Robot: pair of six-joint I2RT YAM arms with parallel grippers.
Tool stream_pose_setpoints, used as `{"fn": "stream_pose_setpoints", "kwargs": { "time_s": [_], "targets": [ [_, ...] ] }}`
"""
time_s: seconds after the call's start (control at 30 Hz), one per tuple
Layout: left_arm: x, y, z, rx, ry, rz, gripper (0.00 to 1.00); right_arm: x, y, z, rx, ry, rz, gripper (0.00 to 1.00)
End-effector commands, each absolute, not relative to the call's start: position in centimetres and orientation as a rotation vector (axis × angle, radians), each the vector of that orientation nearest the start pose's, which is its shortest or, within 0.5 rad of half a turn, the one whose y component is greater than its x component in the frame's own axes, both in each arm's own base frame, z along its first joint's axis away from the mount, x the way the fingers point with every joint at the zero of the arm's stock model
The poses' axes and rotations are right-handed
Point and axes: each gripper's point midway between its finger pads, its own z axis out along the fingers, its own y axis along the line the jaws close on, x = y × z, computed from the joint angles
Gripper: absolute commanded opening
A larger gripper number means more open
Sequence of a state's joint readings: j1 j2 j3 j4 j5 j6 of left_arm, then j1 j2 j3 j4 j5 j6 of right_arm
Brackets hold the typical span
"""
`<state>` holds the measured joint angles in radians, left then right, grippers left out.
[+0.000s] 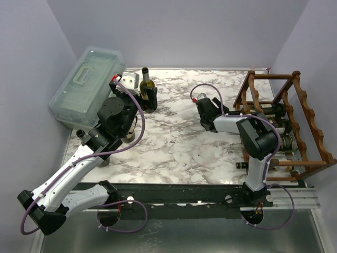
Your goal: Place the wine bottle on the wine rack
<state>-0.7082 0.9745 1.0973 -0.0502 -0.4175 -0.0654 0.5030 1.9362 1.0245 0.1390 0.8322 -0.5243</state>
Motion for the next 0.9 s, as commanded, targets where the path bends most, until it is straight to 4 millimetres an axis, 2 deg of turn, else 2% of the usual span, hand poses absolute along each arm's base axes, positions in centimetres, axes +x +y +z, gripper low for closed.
{"fn": "stream_pose_setpoints", "kwargs": {
  "time_s": [0.0, 0.07, 0.2, 0.33, 0.43, 0.6, 0.73, 0.8, 0.87],
  "targets": [
    [30.3, -17.4, 40.5, 0.153, 1.499, -0.334, 0.96, 42.9, 10.1, 6.7, -0.73, 2.094, -0.831, 0.81],
    [30.1, -17.4, 40.5, 0.153, 1.492, -0.346, 0.96, 42.7, 11.2, 7.5, -0.713, 2.085, -0.774, 0.83],
    [30.7, -17.1, 40.0, 0.145, 1.511, -0.3, 0.96, 41.9, 14.2, 9.0, -0.676, 2.093, -0.551, 0.83],
    [30.0, -17.4, 40.7, 0.154, 1.481, -0.352, 0.95, 41.2, 18.4, 11.3, -0.56, 2.066, -0.183, 0.83],
    [30.4, -16.6, 40.5, 0.131, 1.487, -0.298, 0.95, 40.8, 22.9, 14.4, -0.507, 1.982, 0.162, 0.83],
    [29.6, -16.2, 41.5, 0.123, 1.439, -0.327, 0.95, 40.2, 28.2, 20.5, -0.37, 1.794, 0.592, 0.84],
    [29.5, -15.4, 41.9, 0.101, 1.438, -0.297, 0.95, 40.7, 31.3, 24.9, -0.328, 1.642, 0.808, 0.84],
    [29.1, -15.3, 42.3, 0.098, 1.42, -0.316, 0.95, 41.5, 32.2, 26.0, -0.276, 1.614, 0.865, 0.84],
    [29.4, -14.9, 41.7, 0.085, 1.424, -0.297, 0.95, 42.2, 33.0, 26.8, -0.239, 1.587, 0.914, 0.83]
  ]
}}
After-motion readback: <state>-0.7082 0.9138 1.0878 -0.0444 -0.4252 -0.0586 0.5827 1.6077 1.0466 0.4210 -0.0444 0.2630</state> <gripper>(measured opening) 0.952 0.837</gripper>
